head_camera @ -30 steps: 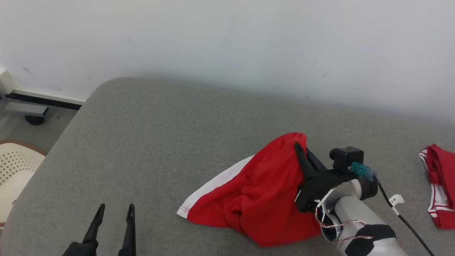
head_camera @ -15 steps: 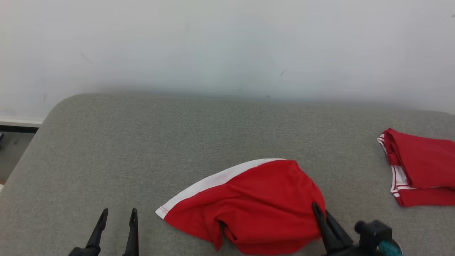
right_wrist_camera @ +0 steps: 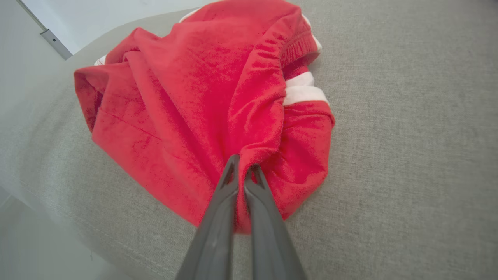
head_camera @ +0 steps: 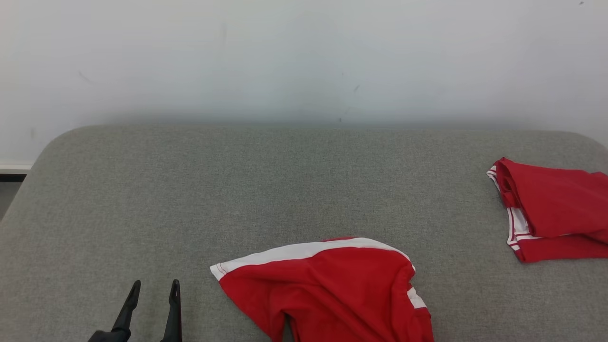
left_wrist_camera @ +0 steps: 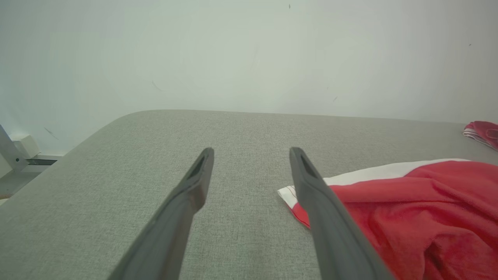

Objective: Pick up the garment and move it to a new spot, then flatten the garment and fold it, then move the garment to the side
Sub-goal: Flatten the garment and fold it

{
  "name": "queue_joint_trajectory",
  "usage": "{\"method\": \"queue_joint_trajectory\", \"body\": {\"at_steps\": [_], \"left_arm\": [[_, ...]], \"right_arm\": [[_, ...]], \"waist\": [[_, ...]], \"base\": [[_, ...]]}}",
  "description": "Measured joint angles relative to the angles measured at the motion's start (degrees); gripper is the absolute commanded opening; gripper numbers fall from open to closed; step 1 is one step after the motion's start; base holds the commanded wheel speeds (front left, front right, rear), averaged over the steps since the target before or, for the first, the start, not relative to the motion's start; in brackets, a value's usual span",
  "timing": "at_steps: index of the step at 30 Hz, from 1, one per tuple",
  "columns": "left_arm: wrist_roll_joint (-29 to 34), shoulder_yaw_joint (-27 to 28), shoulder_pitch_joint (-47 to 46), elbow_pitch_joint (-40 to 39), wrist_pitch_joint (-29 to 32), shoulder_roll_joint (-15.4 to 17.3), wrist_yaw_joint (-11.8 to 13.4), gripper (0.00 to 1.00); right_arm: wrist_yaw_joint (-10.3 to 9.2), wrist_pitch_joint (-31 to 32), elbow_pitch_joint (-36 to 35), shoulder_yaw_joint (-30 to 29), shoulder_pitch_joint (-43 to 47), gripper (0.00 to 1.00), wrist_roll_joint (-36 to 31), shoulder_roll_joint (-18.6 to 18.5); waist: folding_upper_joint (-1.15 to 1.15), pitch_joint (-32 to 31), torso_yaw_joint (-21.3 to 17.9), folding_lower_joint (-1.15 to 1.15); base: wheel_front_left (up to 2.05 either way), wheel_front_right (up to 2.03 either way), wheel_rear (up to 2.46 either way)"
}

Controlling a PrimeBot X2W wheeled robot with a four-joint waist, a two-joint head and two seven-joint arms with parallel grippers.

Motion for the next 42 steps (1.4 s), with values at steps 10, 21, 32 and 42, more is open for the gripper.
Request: {"method": "queue_joint_trajectory", "body": {"at_steps": [10,21,32,42], "left_arm": [[0.65,0.86,-0.01,0.08,0.00,-0.48,-0.11,1.00],[-1.36,0.88,-1.02,4.82,0.47,-0.43,-1.10,1.00],[-6.92,-3.99,-13.03,19.81,1.07,-0.83,-3.07,1.00],[-11.33,-9.44,-19.71,28.82,0.34,-0.48,-3.35,1.00]], "right_arm": [[0.00,-2.89,-6.84,-5.95,-1.62,1.00,1.53,0.80],[0.00,-1.85,-1.31,-11.27,-8.08,1.00,-1.02,2.99],[0.00,-1.36,12.94,-9.31,-22.25,1.00,3.13,4.58],[0.00,-0.88,24.87,-6.56,-29.68,1.00,7.51,5.86]], "waist": [[0.00,-0.30,-0.37,0.00],[0.00,0.26,-1.16,0.00],[0.00,3.92,-2.55,0.01],[0.00,6.79,-2.88,0.01]], "base": [[0.00,0.00,0.00],[0.00,0.00,0.00],[0.00,0.00,0.00],[0.00,0.00,0.00]]}}
